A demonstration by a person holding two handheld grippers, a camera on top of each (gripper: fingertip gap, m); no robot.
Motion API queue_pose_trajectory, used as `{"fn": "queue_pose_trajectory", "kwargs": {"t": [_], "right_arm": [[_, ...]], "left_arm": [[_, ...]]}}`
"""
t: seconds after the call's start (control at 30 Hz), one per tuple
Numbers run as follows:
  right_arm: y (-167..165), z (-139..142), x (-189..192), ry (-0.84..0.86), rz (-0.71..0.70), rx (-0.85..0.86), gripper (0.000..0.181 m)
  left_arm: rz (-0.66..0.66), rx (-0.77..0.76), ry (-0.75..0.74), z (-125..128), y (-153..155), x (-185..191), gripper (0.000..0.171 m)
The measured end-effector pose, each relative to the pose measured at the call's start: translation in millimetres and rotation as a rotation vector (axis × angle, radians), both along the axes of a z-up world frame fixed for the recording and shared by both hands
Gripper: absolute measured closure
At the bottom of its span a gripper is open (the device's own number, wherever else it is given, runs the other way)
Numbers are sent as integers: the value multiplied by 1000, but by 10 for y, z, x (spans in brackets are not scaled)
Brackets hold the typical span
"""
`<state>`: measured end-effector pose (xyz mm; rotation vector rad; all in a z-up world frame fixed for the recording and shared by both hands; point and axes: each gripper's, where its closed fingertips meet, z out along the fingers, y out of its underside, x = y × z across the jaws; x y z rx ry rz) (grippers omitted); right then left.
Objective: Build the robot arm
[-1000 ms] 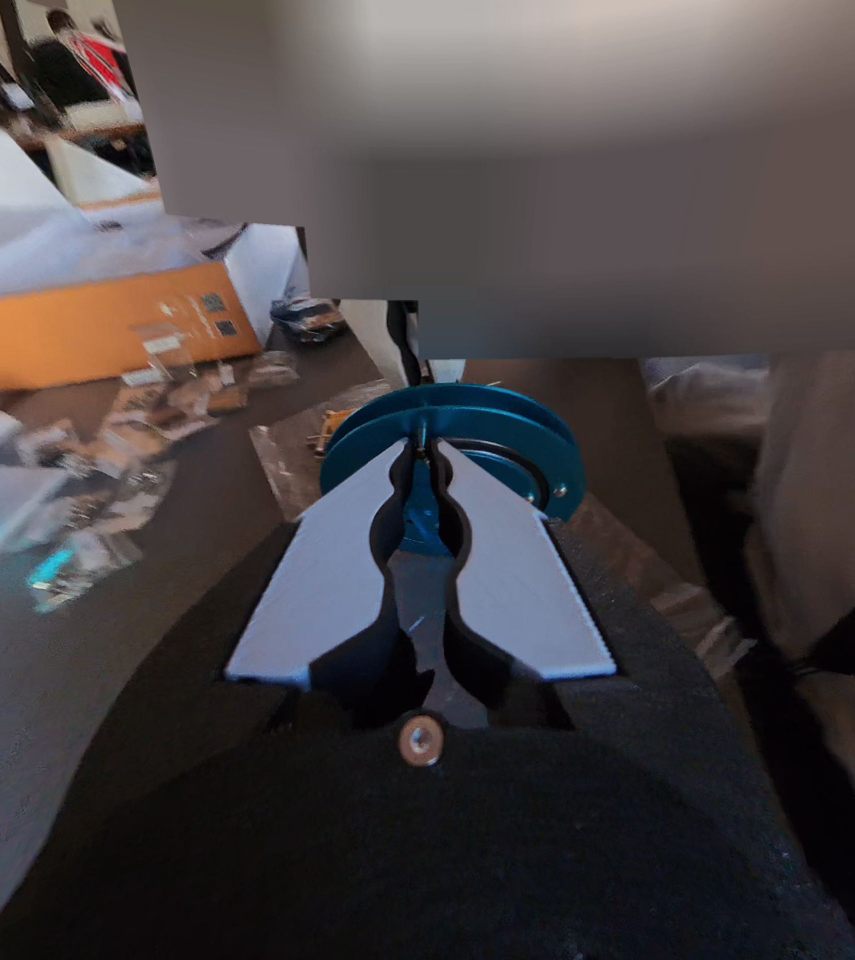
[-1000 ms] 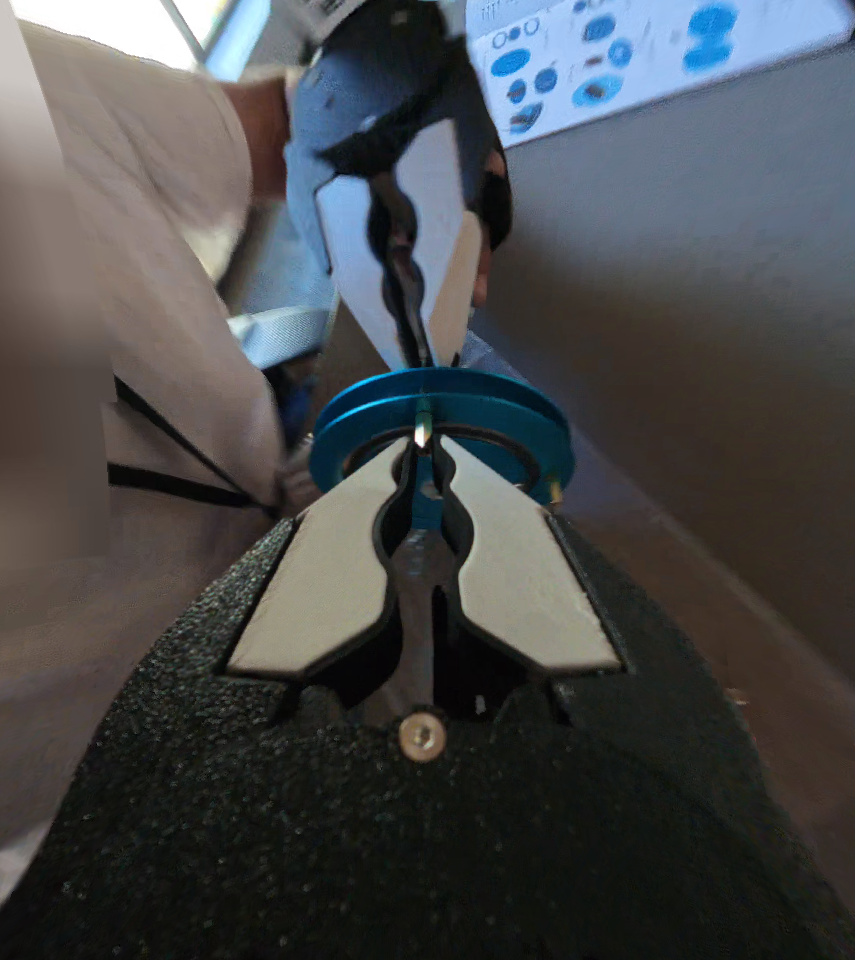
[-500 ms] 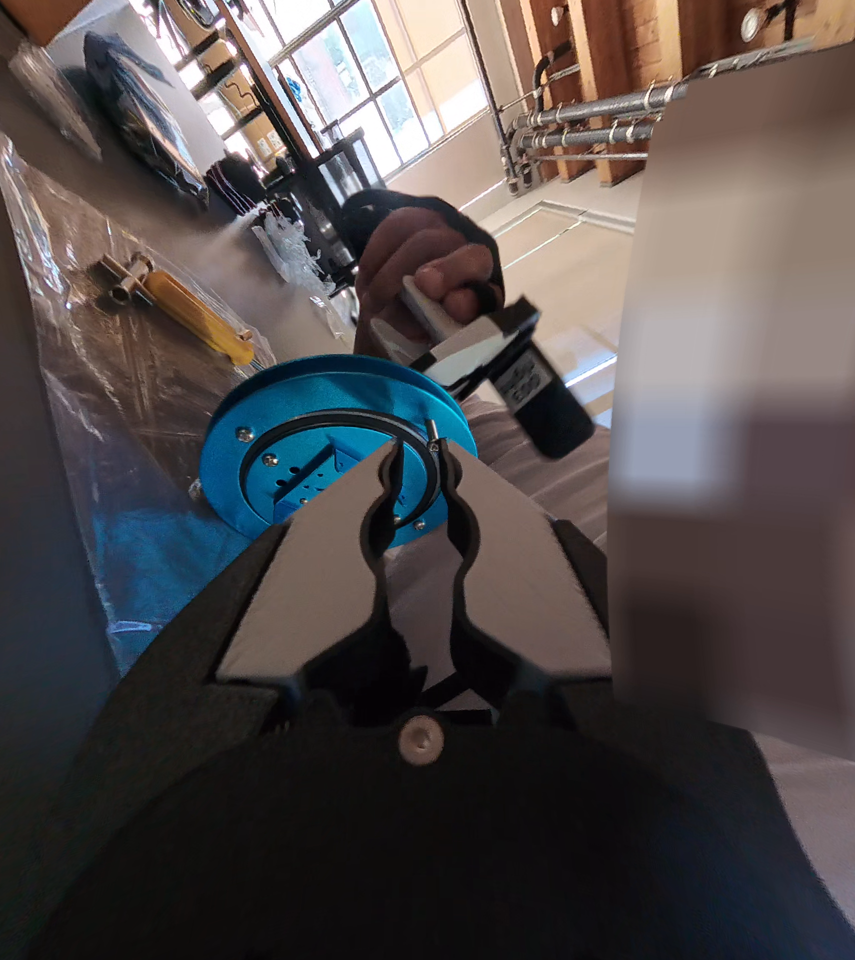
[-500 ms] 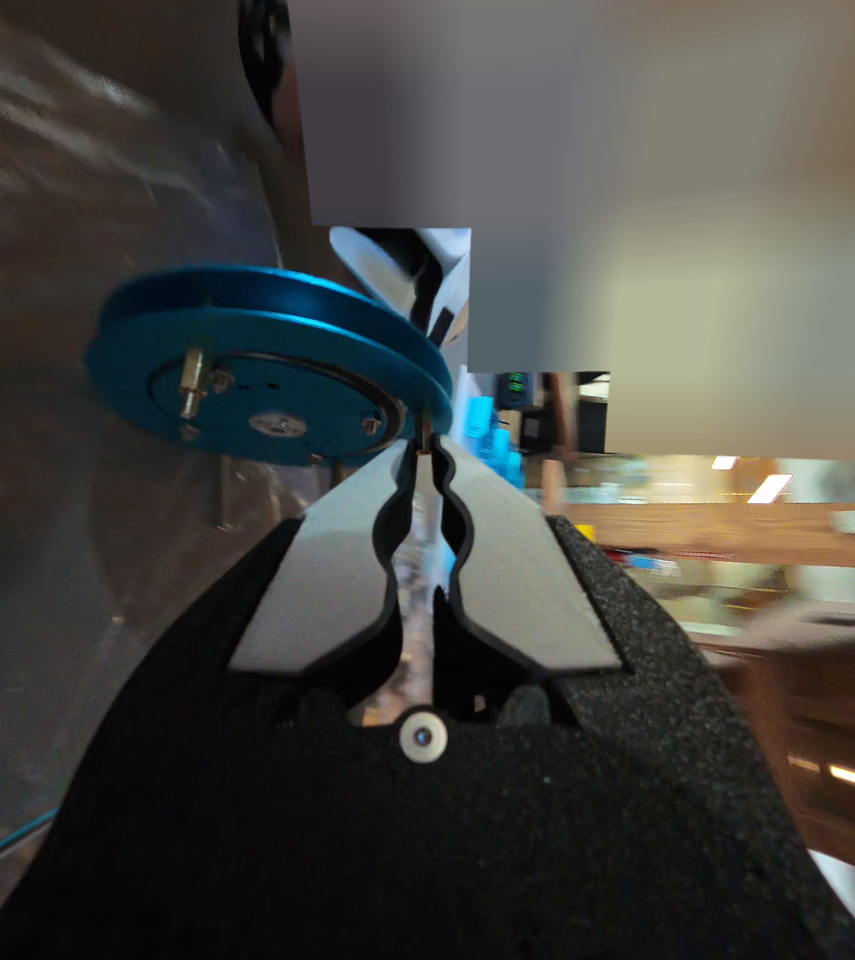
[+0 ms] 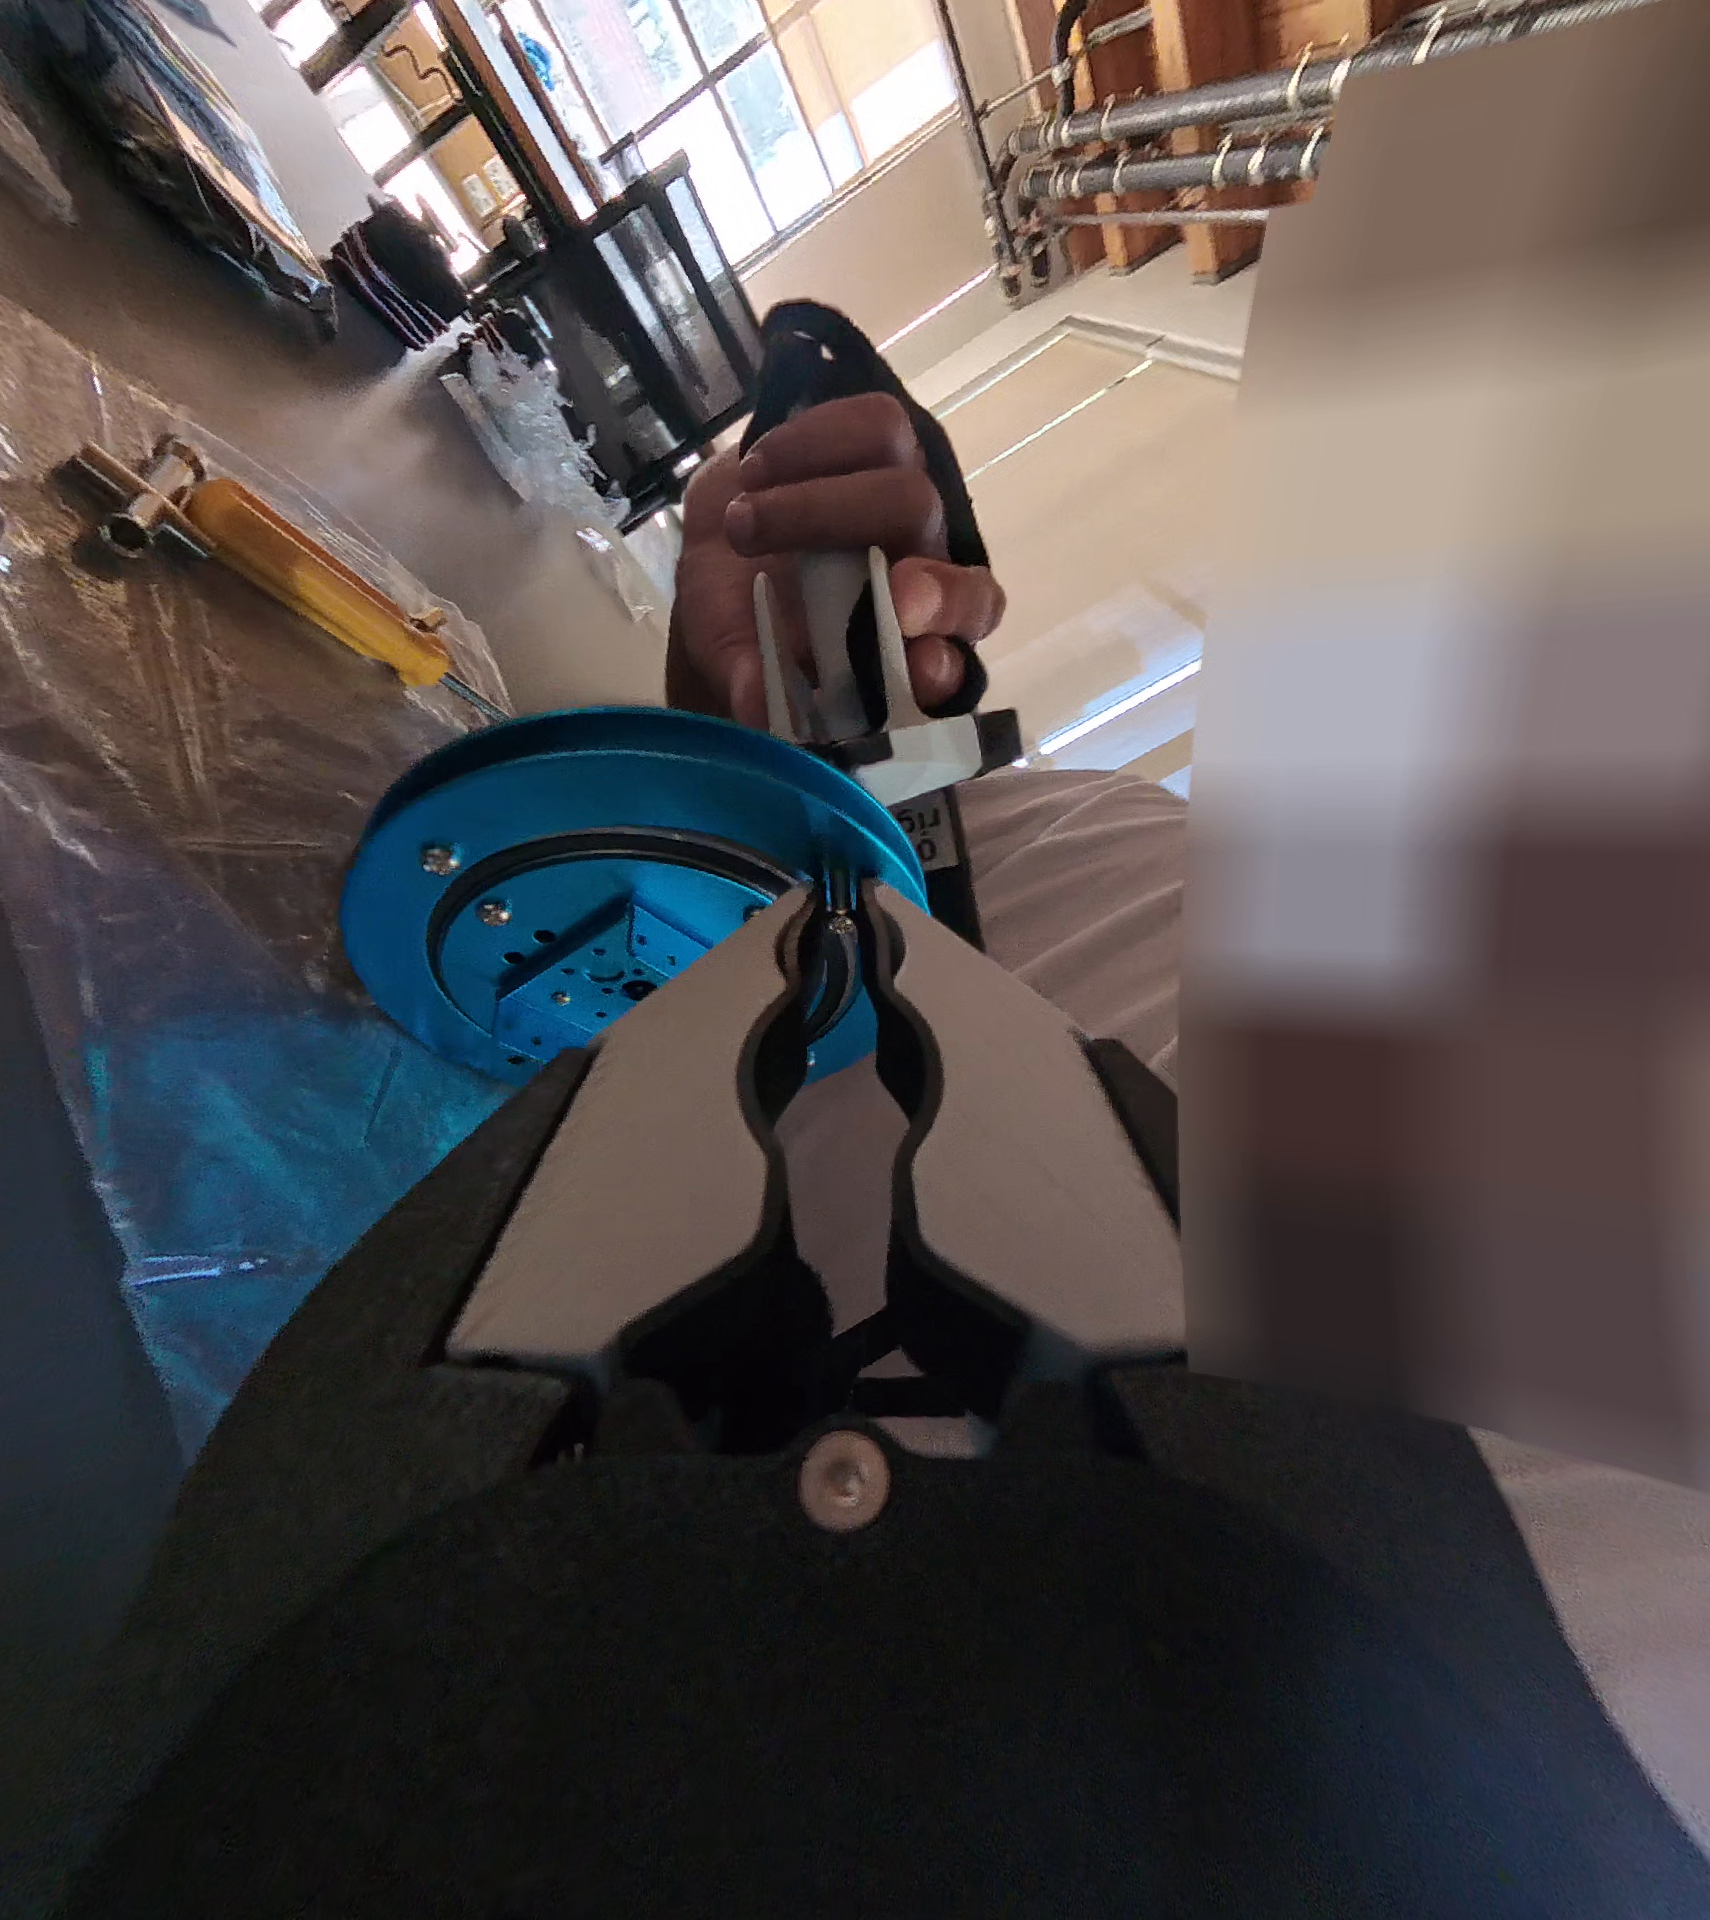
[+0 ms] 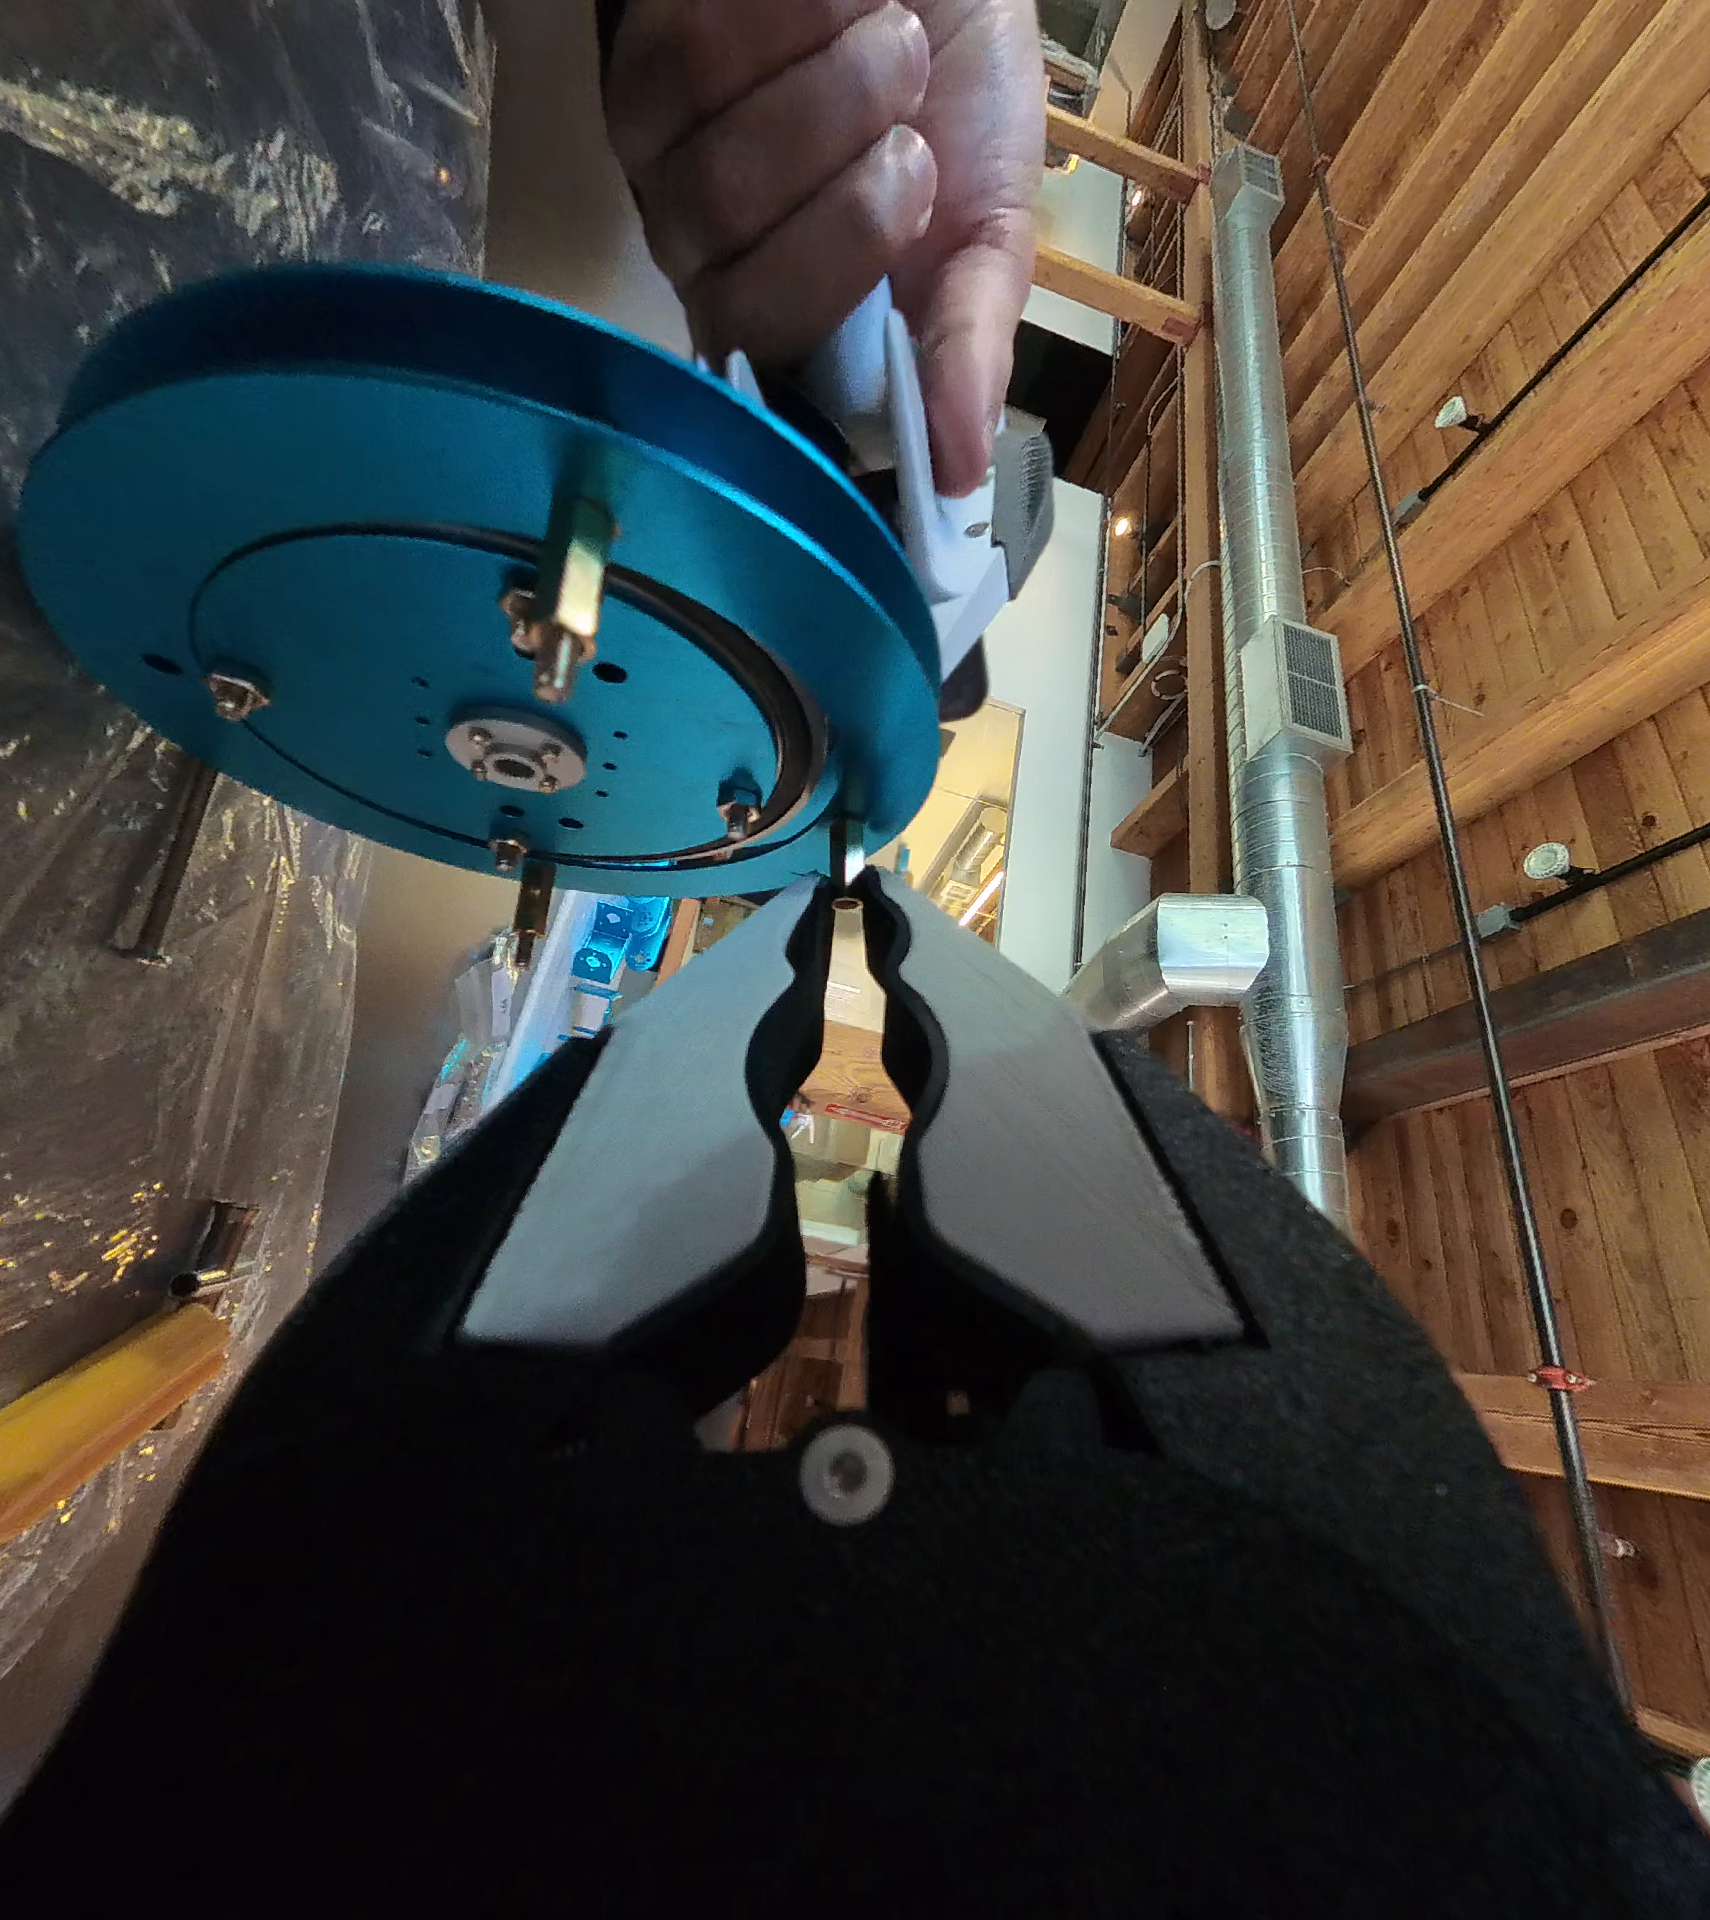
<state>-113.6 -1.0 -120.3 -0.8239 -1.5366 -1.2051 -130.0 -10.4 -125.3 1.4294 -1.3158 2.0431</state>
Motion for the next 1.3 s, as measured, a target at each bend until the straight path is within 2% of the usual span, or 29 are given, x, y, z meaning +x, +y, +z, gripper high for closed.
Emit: {"fn": "queue_pose_trajectory", "kwargs": {"t": [0.03,0.1,0.17,0.43,0.57,0.7,0.87,1.0,1.03,1.1,1.23,1.3], "right_arm": [[-2,-2,-6,11,-3,-9,178],[9,-16,4,67,-25,-62,177],[12,-40,8,197,-51,-194,178],[-125,-157,-38,849,-151,-976,178],[-209,-170,-72,1100,-217,-1281,179],[-255,-166,-102,1416,-264,-1615,179],[-372,-133,-163,1664,-217,-2015,179],[-426,-106,-187,1757,-123,-2247,177],[-420,-109,-181,1759,-112,-2255,177],[-384,-124,-159,1677,-96,-2120,178],[-166,-128,-50,1302,-39,-1450,176],[-146,-111,-21,1096,3,-1181,175]], "left_arm": [[8,45,-20,-3,-6,-5,168],[46,163,-78,-10,1,1,168],[80,330,-164,-16,-9,-4,169],[192,992,-492,-45,-100,-14,169],[259,1366,-676,-58,-127,-8,170],[288,1584,-789,-63,-139,-5,171],[312,1881,-986,-61,-204,-20,171],[352,2098,-1143,-49,-248,-28,171],[358,2089,-1133,-47,-244,-21,171],[356,1965,-1047,-44,-209,1,170],[355,1579,-813,-39,-70,55,169],[325,1361,-715,-35,-59,59,169]]}}
